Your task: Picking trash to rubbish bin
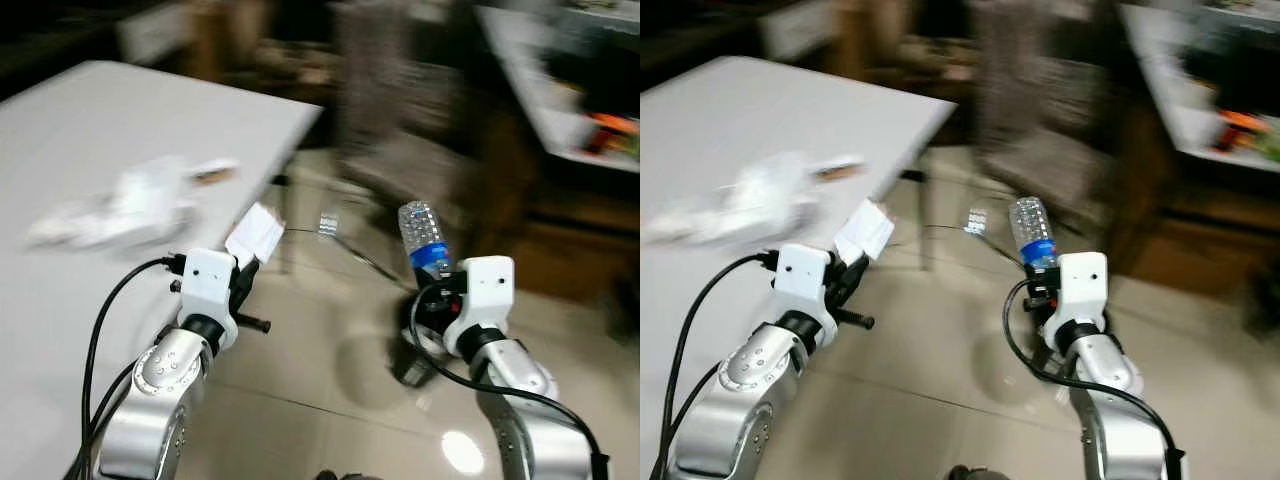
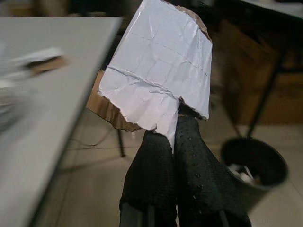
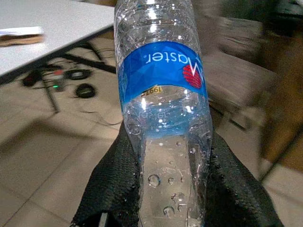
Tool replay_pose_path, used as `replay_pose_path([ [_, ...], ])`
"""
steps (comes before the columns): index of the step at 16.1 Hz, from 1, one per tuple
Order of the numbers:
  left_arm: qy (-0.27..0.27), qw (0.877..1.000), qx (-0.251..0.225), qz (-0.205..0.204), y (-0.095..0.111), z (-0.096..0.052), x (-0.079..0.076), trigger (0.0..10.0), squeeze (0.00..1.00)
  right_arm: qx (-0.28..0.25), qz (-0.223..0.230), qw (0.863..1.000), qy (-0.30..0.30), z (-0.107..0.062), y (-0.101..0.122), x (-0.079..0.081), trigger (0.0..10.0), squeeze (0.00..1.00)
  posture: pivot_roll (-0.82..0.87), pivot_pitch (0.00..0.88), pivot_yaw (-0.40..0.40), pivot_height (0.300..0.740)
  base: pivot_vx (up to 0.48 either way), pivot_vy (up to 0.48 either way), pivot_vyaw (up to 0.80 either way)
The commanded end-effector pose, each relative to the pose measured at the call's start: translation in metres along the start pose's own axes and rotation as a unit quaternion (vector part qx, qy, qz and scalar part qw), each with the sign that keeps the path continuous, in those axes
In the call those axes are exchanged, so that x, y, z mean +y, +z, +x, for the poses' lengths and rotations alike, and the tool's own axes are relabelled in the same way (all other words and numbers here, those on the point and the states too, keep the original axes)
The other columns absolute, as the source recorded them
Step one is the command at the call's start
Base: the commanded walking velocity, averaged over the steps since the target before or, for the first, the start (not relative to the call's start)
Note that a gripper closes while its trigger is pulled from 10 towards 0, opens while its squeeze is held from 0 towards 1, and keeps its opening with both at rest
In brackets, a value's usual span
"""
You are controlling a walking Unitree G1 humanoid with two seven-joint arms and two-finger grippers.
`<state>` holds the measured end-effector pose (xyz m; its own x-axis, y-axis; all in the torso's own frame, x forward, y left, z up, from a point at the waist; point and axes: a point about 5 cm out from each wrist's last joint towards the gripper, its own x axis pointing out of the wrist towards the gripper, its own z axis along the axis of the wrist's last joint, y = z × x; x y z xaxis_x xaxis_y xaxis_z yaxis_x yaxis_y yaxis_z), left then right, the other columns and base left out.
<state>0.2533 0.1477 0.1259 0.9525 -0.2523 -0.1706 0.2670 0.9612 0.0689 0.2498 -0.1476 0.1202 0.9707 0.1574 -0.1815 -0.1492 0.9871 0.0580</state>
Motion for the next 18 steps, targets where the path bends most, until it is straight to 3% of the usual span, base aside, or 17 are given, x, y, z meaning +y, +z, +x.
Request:
replay_pose_path([
  [1,-0.013,1.0,0.005,0.005,-0.004,0.001,-0.005,10.0,0.0,0.011,0.0,1.0,-0.022,0.001,-0.005,-0.008,10.0,0.0,-0.08,0.041,-0.037,0.74,0.0,0.0,-0.8],
  [9,-0.039,0.998,-0.019,0.034,-0.005,-0.003,-0.012,10.0,0.0,0.069,-0.012,0.998,0.003,-0.008,-0.024,-0.005,10.0,0.0,-0.09,0.054,-0.039,0.74,0.0,0.0,-0.8],
  [15,-0.052,0.998,-0.018,0.029,-0.006,-0.003,-0.016,10.0,0.0,0.054,-0.002,0.999,0.005,-0.01,-0.026,0.0,10.0,0.0,-0.09,0.065,-0.03,0.74,0.0,0.0,-0.8],
  [18,-0.047,0.998,-0.008,0.047,-0.012,0.001,-0.012,10.0,0.0,0.051,-0.019,0.999,-0.006,-0.01,-0.035,-0.007,10.0,0.0,-0.08,0.066,-0.017,0.74,0.0,0.0,0.0],
])
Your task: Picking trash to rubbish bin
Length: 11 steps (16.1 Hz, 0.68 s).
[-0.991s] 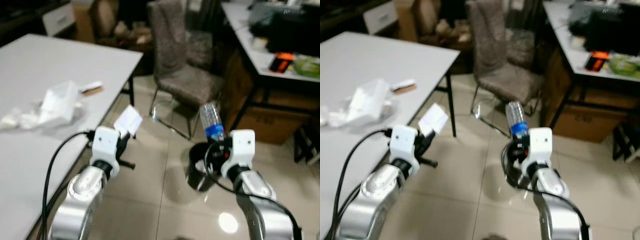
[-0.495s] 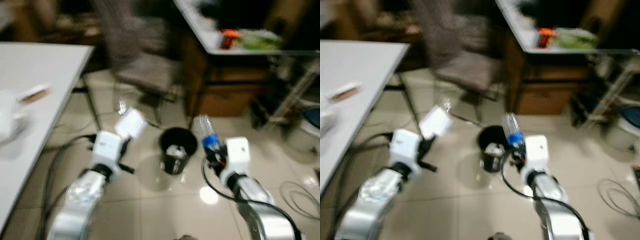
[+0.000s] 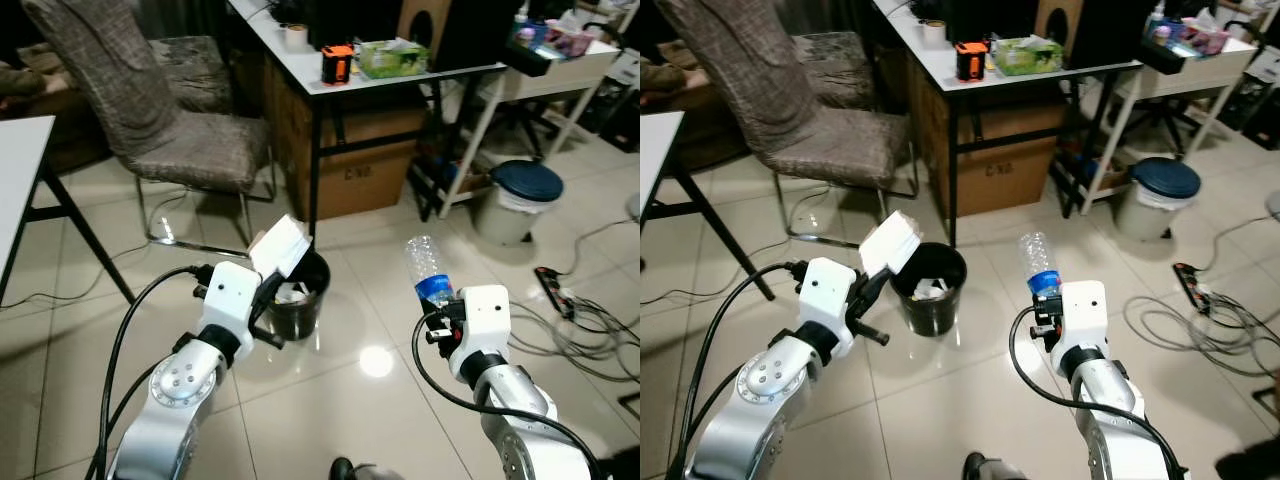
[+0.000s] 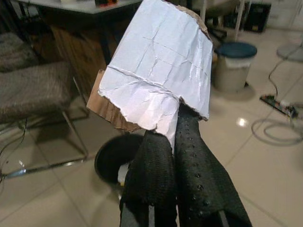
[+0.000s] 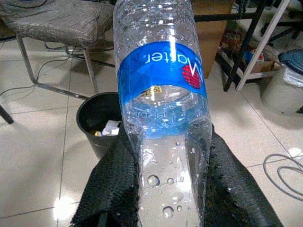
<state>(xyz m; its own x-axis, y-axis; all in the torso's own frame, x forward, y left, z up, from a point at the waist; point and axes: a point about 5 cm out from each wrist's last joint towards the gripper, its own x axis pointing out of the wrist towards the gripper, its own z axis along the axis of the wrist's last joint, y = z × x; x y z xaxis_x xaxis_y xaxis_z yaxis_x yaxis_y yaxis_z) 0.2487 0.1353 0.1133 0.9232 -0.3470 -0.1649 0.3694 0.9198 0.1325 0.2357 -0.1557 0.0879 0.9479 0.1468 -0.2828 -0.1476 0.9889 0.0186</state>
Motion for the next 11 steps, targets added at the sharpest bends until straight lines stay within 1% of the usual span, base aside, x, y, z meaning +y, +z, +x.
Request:
replay_pose_path([
  [1,0.005,1.0,0.003,0.01,-0.002,0.0,0.004,10.0,0.0,0.001,0.0,1.0,0.005,-0.001,-0.004,0.003,10.0,0.0,-0.07,0.071,-0.018,0.74,0.266,0.0,0.0],
  [3,0.002,1.0,-0.001,0.01,-0.004,0.001,0.004,10.0,0.0,-0.006,0.0,1.0,0.017,0.002,-0.008,0.008,10.0,0.0,-0.07,0.066,-0.02,0.74,0.264,0.0,0.0],
  [4,-0.001,1.0,-0.007,0.002,-0.007,0.003,0.002,10.0,0.0,-0.018,0.0,1.0,0.004,0.003,-0.015,0.005,10.0,0.0,-0.06,0.054,-0.024,0.74,0.266,0.0,0.0],
  [5,-0.002,1.0,-0.007,0.001,-0.011,0.004,0.001,10.0,0.0,-0.016,0.0,1.0,-0.007,0.004,-0.023,0.002,10.0,0.0,-0.06,0.052,-0.023,0.74,0.262,0.0,0.0],
  [6,-0.003,1.0,-0.003,0.007,-0.016,0.005,0.002,10.0,0.0,-0.015,0.004,1.0,-0.013,0.005,-0.028,0.001,10.0,0.0,-0.06,0.048,-0.022,0.74,0.266,0.0,0.0],
  [8,0.003,1.0,0.002,-0.002,-0.024,0.007,0.004,10.0,0.0,-0.019,0.013,1.0,-0.017,0.008,-0.03,-0.002,10.0,0.0,-0.06,0.046,-0.024,0.74,0.268,0.0,0.0],
  [11,0.003,1.0,0.015,0.013,-0.037,0.01,0.007,10.0,0.0,-0.019,0.0,1.0,-0.012,0.017,-0.035,-0.003,10.0,0.0,-0.07,0.037,-0.018,0.74,0.284,0.0,0.0],
])
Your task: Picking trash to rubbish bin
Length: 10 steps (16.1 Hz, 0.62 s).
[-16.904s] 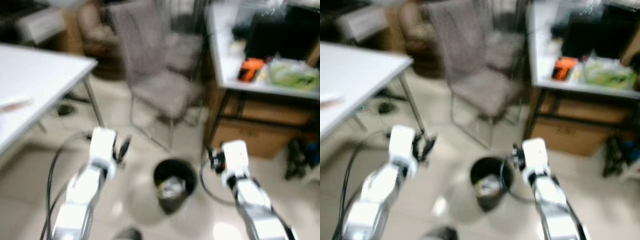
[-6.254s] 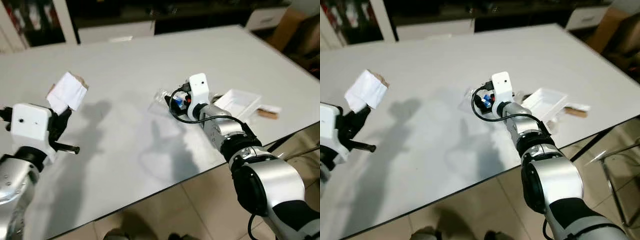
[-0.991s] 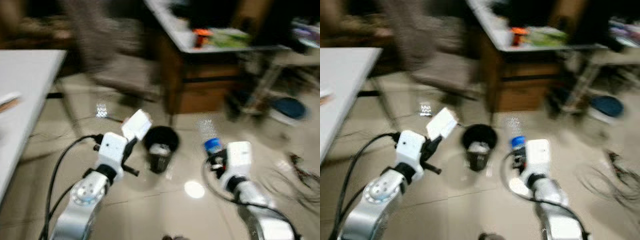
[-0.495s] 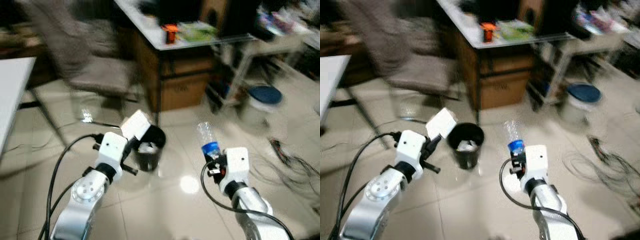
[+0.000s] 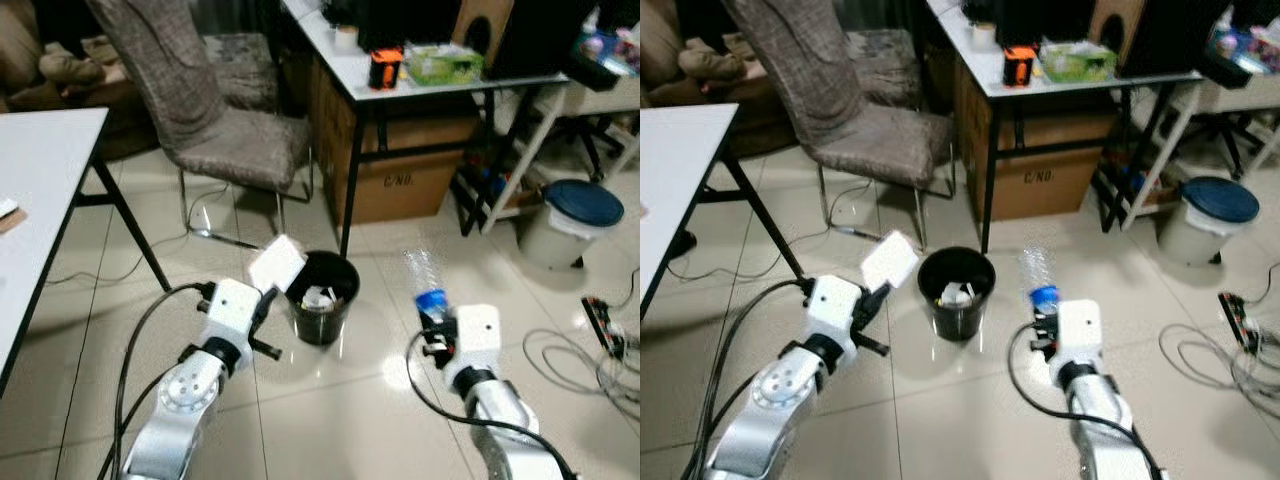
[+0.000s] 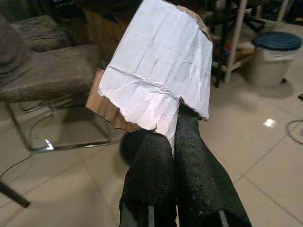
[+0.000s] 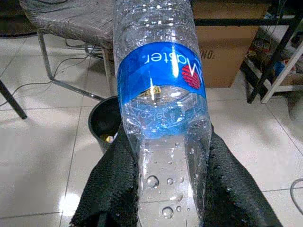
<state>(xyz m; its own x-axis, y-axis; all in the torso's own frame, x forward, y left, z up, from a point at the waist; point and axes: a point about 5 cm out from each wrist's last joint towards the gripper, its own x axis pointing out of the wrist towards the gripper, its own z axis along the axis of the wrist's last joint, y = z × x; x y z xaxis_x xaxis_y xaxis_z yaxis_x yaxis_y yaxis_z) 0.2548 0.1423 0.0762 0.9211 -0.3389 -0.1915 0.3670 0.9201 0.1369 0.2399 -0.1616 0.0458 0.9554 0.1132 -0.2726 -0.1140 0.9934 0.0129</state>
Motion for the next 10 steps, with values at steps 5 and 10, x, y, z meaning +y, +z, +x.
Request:
replay_pose_path([
  [5,-0.015,1.0,-0.003,0.019,-0.005,0.005,-0.001,10.0,0.0,-0.009,-0.007,1.0,0.011,0.002,-0.004,0.002,10.0,0.0,-0.07,0.024,-0.02,0.74,0.301,0.0,0.0],
  [10,-0.015,1.0,-0.009,0.017,-0.005,0.007,0.001,10.0,0.0,-0.027,0.0,1.0,0.007,-0.009,-0.001,-0.003,10.0,0.0,-0.07,0.012,-0.014,0.74,0.304,0.0,0.0],
])
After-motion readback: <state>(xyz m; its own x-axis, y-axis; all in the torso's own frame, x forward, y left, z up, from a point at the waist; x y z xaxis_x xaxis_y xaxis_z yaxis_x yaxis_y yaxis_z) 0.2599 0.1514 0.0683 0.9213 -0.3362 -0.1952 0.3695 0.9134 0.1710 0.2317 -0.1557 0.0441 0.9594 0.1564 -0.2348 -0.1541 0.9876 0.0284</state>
